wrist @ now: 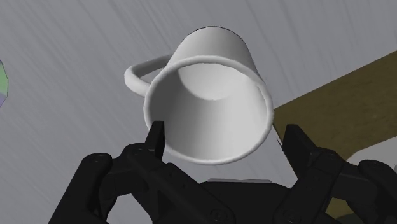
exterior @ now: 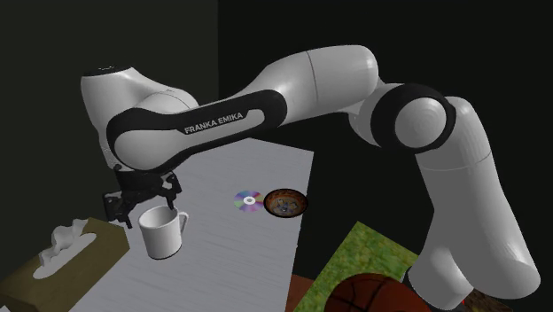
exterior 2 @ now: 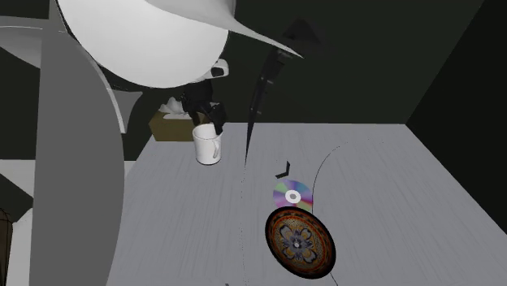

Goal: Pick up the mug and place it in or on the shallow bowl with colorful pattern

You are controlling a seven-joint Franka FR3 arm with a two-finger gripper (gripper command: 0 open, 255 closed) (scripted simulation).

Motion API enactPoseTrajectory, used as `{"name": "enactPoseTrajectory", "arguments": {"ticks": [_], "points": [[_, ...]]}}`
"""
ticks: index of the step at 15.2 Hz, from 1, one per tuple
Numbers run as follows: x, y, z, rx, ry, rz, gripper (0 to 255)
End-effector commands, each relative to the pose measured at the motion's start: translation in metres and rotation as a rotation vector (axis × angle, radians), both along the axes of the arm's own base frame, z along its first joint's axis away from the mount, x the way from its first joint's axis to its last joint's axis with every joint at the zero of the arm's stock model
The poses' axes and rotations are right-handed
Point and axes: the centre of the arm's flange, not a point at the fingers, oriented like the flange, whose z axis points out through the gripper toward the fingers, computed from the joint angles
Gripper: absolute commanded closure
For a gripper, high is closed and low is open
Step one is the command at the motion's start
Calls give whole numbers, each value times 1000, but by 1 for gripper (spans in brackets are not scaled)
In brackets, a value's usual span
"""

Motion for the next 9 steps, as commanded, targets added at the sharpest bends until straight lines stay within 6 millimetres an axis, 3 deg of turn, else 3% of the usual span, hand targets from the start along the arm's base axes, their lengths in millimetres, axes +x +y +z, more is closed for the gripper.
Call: {"name": "enactPoseTrajectory", "arguments": {"ticks": [1, 5, 6, 9], "points": [[-3, 3, -17, -9, 29, 6, 255], [-2, 6, -19, -9, 29, 5, 255], [-9, -4, -30, -7, 30, 7, 255], [-9, -4, -15, -7, 30, 7, 255]]}}
